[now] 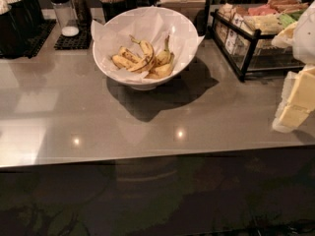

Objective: Pick banana from white bowl

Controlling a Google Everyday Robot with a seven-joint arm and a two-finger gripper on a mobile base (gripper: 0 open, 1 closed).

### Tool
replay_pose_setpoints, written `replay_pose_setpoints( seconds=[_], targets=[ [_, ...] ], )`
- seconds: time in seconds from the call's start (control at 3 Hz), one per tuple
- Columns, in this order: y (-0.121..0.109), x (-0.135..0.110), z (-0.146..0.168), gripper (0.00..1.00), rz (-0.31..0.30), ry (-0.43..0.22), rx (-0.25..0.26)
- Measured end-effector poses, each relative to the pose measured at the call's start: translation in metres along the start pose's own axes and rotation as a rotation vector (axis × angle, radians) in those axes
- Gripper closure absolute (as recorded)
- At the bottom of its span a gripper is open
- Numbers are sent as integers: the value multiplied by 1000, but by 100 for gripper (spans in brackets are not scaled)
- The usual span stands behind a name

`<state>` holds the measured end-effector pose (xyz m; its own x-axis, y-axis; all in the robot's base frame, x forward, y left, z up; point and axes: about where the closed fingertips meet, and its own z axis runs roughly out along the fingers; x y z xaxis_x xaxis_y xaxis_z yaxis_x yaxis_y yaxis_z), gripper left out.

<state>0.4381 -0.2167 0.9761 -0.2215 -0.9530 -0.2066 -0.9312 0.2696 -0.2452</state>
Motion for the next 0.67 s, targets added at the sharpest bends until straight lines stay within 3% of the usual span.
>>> replay_pose_setpoints(
  seconds=[0.33, 0.67],
  targets=[
    [0, 0, 0, 0, 0, 0, 0],
    [-18, -18, 3, 0, -112, -29, -26]
  ],
)
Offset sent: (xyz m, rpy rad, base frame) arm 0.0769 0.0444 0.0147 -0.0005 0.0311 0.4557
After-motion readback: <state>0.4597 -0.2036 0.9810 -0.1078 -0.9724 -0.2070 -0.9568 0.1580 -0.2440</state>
